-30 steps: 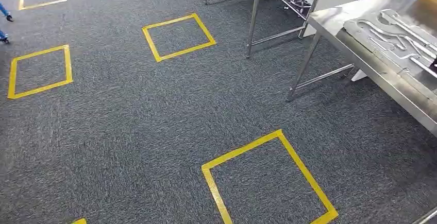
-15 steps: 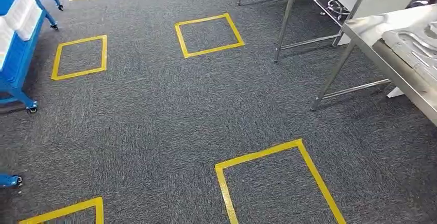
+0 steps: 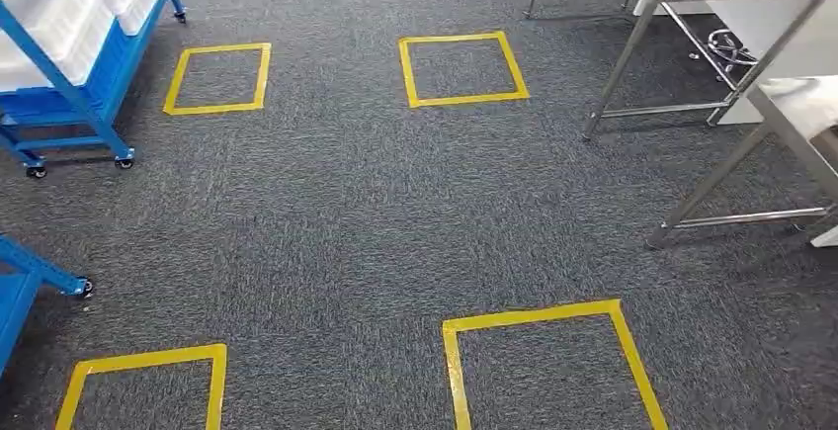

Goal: Take the parts from the cabinet and place them on the table.

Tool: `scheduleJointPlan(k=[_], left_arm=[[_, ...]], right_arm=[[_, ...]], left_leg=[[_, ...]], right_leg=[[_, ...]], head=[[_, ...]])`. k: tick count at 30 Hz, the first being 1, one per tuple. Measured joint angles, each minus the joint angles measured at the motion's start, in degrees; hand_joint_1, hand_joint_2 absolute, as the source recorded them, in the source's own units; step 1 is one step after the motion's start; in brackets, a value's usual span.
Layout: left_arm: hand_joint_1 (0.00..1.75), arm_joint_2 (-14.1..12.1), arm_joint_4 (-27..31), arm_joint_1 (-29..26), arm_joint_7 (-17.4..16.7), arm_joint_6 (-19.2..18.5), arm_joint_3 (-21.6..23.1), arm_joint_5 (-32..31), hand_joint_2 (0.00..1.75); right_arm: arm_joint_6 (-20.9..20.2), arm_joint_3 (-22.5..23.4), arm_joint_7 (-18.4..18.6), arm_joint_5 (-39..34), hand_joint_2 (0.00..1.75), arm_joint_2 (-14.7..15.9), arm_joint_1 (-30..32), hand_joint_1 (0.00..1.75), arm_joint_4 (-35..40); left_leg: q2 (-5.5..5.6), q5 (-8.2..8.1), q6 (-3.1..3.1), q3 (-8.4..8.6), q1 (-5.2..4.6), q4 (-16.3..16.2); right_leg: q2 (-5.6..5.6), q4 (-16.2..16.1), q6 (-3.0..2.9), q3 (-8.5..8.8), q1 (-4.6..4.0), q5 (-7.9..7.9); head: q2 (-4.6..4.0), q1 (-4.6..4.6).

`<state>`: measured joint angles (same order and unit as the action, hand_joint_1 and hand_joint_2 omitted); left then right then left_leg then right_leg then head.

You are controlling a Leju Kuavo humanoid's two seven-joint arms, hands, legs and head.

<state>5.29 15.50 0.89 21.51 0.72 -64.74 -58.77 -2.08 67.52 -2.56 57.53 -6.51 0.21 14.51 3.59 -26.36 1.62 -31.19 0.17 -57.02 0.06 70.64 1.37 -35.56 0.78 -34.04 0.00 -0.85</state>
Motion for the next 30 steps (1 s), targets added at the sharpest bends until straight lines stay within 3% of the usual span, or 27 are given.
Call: scheduleJointPlan(k=[1,2,3,5,7,8,9,10,12,13,14,15,16,17,18,22,23,24,25,27,28,29,30], left_arm=[[0.0,0.0,0.0,0.0,0.0,0.0,0.0,0.0,0.0],[0.0,0.0,0.0,0.0,0.0,0.0,0.0,0.0,0.0],[0.0,0.0,0.0,0.2,0.0,0.0,0.0,0.0,0.0],[0.0,0.0,0.0,0.2,-0.1,0.0,0.0,0.0,0.0],[0.0,0.0,0.0,-0.2,-0.1,0.0,0.0,0.0,0.0],[0.0,0.0,0.0,-0.3,-0.1,0.0,0.0,0.0,0.0],[0.0,0.0,0.0,-0.3,-0.1,0.0,0.0,0.0,0.0],[0.0,0.0,0.0,-0.1,-0.1,0.0,0.0,0.0,0.0],[0.0,0.0,0.0,0.1,-0.1,0.0,0.0,0.0,0.0],[0.0,0.0,0.0,0.1,-0.1,0.0,0.0,0.0,0.0],[0.0,0.0,0.0,0.0,-0.1,0.0,0.0,0.0,0.0],[0.0,0.0,0.0,-0.2,-0.1,0.0,0.0,0.0,0.0],[0.0,-0.1,0.0,-0.2,-0.1,0.0,0.0,0.0,0.0],[0.0,-0.1,0.0,-0.2,-0.1,0.0,0.0,0.0,0.0],[0.0,-0.1,0.0,0.0,-0.1,0.0,0.0,0.0,0.0],[0.0,-0.2,0.0,-0.2,0.3,0.3,-0.2,-0.7,0.0],[0.0,-0.2,0.0,-0.1,0.4,0.3,-0.2,-0.8,0.0],[0.0,-0.2,0.0,-0.1,0.5,0.3,-0.2,-1.0,0.0],[0.0,-0.3,0.0,0.0,0.7,0.2,-0.2,-1.2,0.0],[0.0,-0.7,0.0,0.6,1.7,-0.1,-0.2,-1.7,0.0],[0.0,-0.9,0.0,0.8,2.4,-0.2,-0.2,-2.1,0.0],[0.0,-1.3,0.0,1.0,3.6,-0.5,-0.2,-2.4,0.0],[0.0,-1.6,0.0,1.3,4.5,-0.8,-0.2,-2.6,0.0]], right_arm=[[0.0,0.0,0.0,0.0,0.0,0.1,0.0,0.0,0.0],[0.0,0.1,0.0,0.0,0.0,0.1,0.0,0.0,0.0],[0.0,0.3,0.0,0.0,0.0,0.2,0.1,0.0,0.0],[0.0,0.3,0.0,0.0,0.0,0.2,-0.1,0.0,0.0],[0.0,0.3,0.0,0.0,0.0,0.2,-0.3,0.0,0.0],[0.0,0.3,0.0,0.0,0.0,0.2,-0.3,0.0,0.0],[0.0,0.4,0.0,0.0,0.0,0.2,-0.2,0.0,0.0],[0.0,0.4,0.0,0.0,0.0,0.2,0.0,0.0,0.0],[0.0,0.4,0.0,0.0,0.0,0.2,0.2,0.0,0.0],[0.0,0.4,0.0,0.0,0.0,0.2,0.2,0.0,0.0],[0.0,0.4,0.0,0.0,0.0,0.2,0.1,0.0,0.0],[0.0,0.4,0.0,0.0,0.0,0.2,0.0,0.0,0.0],[0.0,0.4,0.0,0.0,0.0,0.2,0.0,0.0,0.0],[0.0,0.4,0.0,0.0,0.0,0.2,-0.1,0.0,0.0],[0.0,0.4,0.0,0.0,0.0,0.2,0.0,0.0,0.0],[0.1,0.5,-0.6,0.4,0.0,0.2,-0.5,0.0,0.0],[0.2,0.5,-0.9,0.8,0.0,0.4,-0.8,0.0,0.1],[0.3,0.5,-1.6,1.2,0.0,0.9,-0.7,0.0,0.1],[0.3,0.5,-2.6,1.7,0.0,0.9,-0.6,0.0,0.1],[0.5,0.5,-5.1,2.8,0.0,1.8,-0.5,0.0,0.0],[0.6,0.5,-6.6,3.1,0.0,2.3,-0.6,0.0,0.0],[0.6,0.3,-9.0,3.7,0.0,3.2,-0.7,0.0,0.0],[0.7,0.2,-10.6,4.0,0.0,3.8,-0.9,0.0,0.0]], left_leg=[[0.73,-0.08,-0.12,0.11,0.03,-0.1],[1.5,-0.2,-0.33,0.11,0.06,-0.3],[1.98,-0.33,-0.68,-0.17,-0.24,-0.7],[3.14,-0.18,-1.47,-0.83,-0.02,-0.7],[4.38,0.01,-2.27,-1.13,0.05,-0.5],[2.91,-0.47,-2.34,-1.13,0.13,-1.2],[-0.47,-2.09,-2.56,-2.03,-0.13,-3.3],[-2.15,-4.65,-2.89,-4.08,-0.03,-7.5],[-2.98,-8.97,-3.31,-8.64,0.34,-17.1],[-3.1,-9.4,-3.45,-9.83,0.45,-19.7],[-3.19,-8.28,-3.48,-9.38,0.48,-18.9],[-3.31,-6.29,-3.4,-7.68,0.48,-15.7],[-3.72,-3.82,-3.25,-4.85,0.46,-10.5],[-5.2,-1.5,-2.95,-1.54,0.37,-4.6],[-7.73,-1.54,-2.39,0.21,-0.03,-0.8],[-5.41,-1.02,-1.24,-0.22,-0.53,-0.7],[-4.79,-0.43,-0.57,0.65,0.11,0.1],[-4.4,-0.19,-0.31,0.66,0.12,0.5],[-3.97,-0.08,0.01,0.52,0.14,0.5],[-2.67,0.01,0.2,0.25,-0.05,0.5],[-1.99,0.02,0.21,0.2,-0.13,0.4],[-1.21,0.02,0.21,0.21,-0.16,0.3],[-0.55,0.02,0.2,0.27,-0.17,0.2]], right_leg=[[0.45,-4.7,-0.14,2.03,0.06,2.84],[2.06,-9.8,-0.32,4.18,0.18,5.41],[5.01,-11.9,-0.68,4.82,0.26,4.83],[3.76,-12.1,-0.98,4.67,0.02,4.94],[2.63,-12.5,-1.67,4.89,0.12,5.16],[1.69,-12.9,-2.21,5.12,0.38,5.47],[1.14,-13.1,-2.73,5.27,0.29,5.4],[0.29,-13.1,-2.91,5.28,0.09,5.33],[-1.48,-13.0,-3.13,5.26,-0.3,5.17],[-2.24,-13.0,-3.15,5.25,-0.43,5.12],[-2.99,-13.0,-3.12,5.34,-0.47,5.02],[-3.6,-13.0,-3.05,5.48,-0.49,4.89],[-4.2,-13.0,-2.91,5.7,-0.49,4.76],[-4.81,-13.0,-2.77,6.03,-0.49,4.6],[-5.44,-13.0,-2.46,6.25,-0.74,4.38],[-7.03,-13.2,-1.33,6.71,-0.69,4.28],[-6.75,-13.0,-0.83,6.7,-0.77,3.87],[-3.53,-11.7,-0.64,6.34,-0.48,2.83],[-1.55,-8.4,-0.67,4.69,-0.42,0.58],[-0.36,1.3,-0.54,-0.19,-0.23,-3.79],[-0.27,4.4,-0.48,-1.88,-0.19,-4.44],[-0.25,5.1,-0.42,-2.54,-0.12,-3.52],[-0.18,3.3,-0.42,-1.94,-0.06,-1.6]], head=[[0.0,-0.02],[0.0,-0.02],[0.0,-0.04],[0.0,0.0],[0.0,0.0],[0.0,0.07],[0.0,0.15],[0.0,0.46],[0.0,0.41],[0.0,0.46],[0.0,0.44],[0.0,0.48],[0.0,0.48],[0.0,0.48],[0.0,0.46],[0.0,0.46],[0.0,0.46],[0.0,0.13],[0.0,0.08],[0.0,-0.02],[0.0,-0.04],[0.0,-0.02],[0.0,-0.04]])
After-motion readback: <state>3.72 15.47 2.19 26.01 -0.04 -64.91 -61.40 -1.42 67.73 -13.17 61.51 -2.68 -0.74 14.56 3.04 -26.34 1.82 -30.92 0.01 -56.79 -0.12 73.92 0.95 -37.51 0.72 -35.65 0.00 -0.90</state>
